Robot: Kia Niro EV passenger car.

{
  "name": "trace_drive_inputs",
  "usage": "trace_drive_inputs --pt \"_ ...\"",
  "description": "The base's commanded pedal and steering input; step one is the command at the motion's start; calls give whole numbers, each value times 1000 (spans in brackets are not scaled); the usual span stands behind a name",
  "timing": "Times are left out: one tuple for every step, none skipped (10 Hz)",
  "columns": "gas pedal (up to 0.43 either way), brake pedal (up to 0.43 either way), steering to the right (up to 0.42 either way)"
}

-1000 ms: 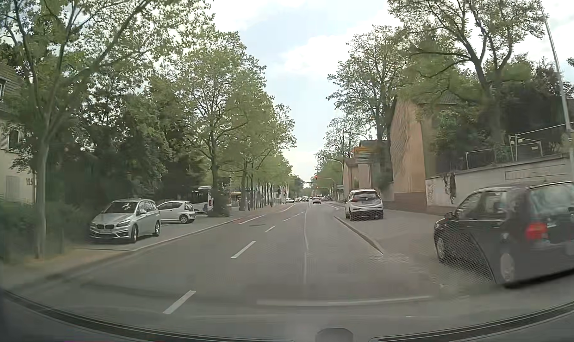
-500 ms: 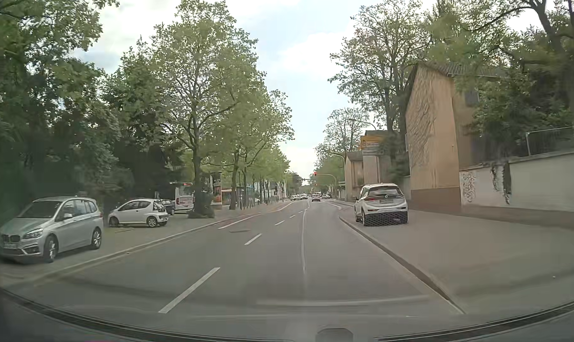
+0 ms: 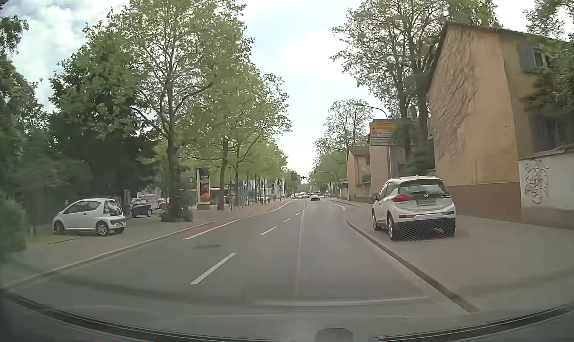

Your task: Follow the waypoints while adhering to traffic rules and regulations

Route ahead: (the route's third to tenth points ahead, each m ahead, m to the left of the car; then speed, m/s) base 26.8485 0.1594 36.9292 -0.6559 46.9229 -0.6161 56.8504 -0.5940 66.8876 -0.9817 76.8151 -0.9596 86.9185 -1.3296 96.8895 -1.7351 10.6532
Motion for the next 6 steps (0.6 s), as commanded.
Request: trace_drive_inputs --pt "28 18 4" --pt "28 18 5" --pt "28 18 6" --pt "20 18 8" --pt "20 18 11" --pt "20 18 15"
